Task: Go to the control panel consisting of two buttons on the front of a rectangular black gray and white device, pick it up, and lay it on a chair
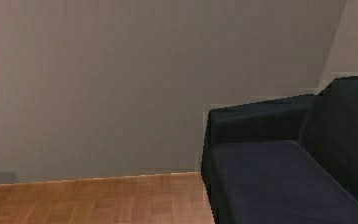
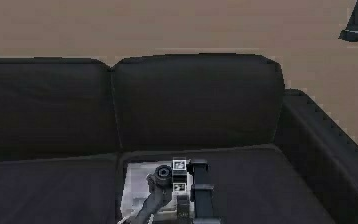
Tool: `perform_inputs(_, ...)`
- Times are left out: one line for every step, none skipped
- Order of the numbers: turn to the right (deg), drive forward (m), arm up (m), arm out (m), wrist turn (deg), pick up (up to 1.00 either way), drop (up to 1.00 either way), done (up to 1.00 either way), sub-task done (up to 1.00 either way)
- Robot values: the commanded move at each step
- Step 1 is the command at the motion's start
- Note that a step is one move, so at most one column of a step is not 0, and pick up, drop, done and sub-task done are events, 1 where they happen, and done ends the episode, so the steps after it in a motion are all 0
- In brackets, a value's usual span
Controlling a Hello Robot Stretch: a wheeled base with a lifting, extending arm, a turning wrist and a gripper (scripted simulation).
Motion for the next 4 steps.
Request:
perform_inputs(0.0,0.0,0.0,0.0,45.0,0.0,0.0,0.0,0.0)
perform_inputs(0.0,0.0,0.0,0.0,45.0,0.0,0.0,0.0,0.0)
perform_inputs(0.0,0.0,0.0,0.0,21.0,0.0,0.0,0.0,0.0)
perform_inputs(0.0,0.0,-0.3,0.0,0.0,0.0,0.0,0.0,0.0)
